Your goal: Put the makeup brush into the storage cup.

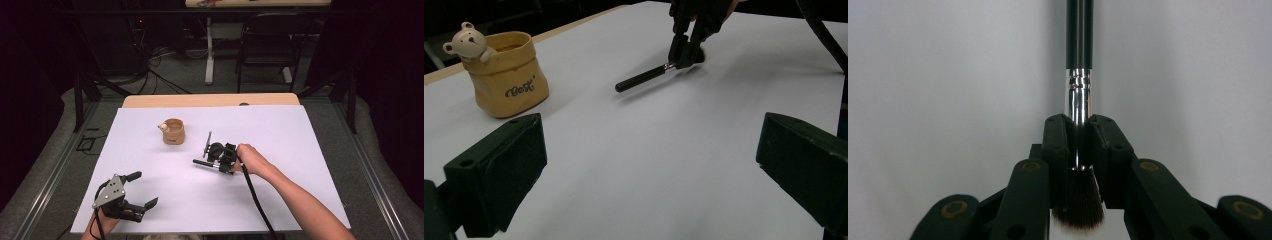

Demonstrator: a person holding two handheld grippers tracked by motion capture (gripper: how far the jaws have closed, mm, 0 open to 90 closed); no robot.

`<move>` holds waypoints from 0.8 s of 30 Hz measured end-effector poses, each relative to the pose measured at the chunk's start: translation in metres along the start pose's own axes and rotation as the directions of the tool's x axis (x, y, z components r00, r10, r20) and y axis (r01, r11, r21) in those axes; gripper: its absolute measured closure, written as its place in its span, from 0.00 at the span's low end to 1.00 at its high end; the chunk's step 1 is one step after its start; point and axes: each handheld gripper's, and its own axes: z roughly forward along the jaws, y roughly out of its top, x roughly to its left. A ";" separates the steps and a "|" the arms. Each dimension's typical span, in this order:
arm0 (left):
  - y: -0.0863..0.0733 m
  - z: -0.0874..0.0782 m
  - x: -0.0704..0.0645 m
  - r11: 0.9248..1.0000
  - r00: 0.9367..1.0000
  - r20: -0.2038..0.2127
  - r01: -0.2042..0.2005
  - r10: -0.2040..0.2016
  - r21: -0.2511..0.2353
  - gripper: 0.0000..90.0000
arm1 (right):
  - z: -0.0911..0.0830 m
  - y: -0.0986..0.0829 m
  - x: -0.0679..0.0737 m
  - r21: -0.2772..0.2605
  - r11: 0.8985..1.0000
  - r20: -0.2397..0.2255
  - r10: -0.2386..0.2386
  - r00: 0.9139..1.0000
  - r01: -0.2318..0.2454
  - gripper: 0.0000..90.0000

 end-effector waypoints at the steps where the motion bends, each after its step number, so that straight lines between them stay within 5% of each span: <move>1: 0.000 0.000 0.000 1.000 1.000 -0.001 -0.001 0.001 0.002 0.00 | -0.002 0.000 0.000 -0.001 1.000 0.002 -0.003 1.000 0.003 0.86; 12: 0.006 0.005 0.003 1.000 1.000 -0.001 0.013 -0.013 0.021 0.00 | -0.037 -0.008 0.002 -0.022 0.998 0.033 -0.049 0.998 0.050 0.86; 17: 0.019 0.009 0.000 0.996 1.000 0.017 -0.020 0.018 0.085 0.00 | -0.047 -0.009 0.008 -0.015 0.996 0.053 -0.086 0.995 0.086 0.86; 20: 0.031 0.013 -0.003 0.987 0.998 0.026 -0.058 0.055 0.147 0.00 | -0.052 -0.008 0.011 -0.010 0.993 0.063 -0.118 0.991 0.119 0.86; 24: 0.046 0.017 -0.002 0.963 0.994 0.044 -0.108 0.101 0.248 0.00 | -0.057 -0.008 0.015 -0.005 0.991 0.067 -0.134 0.989 0.135 0.86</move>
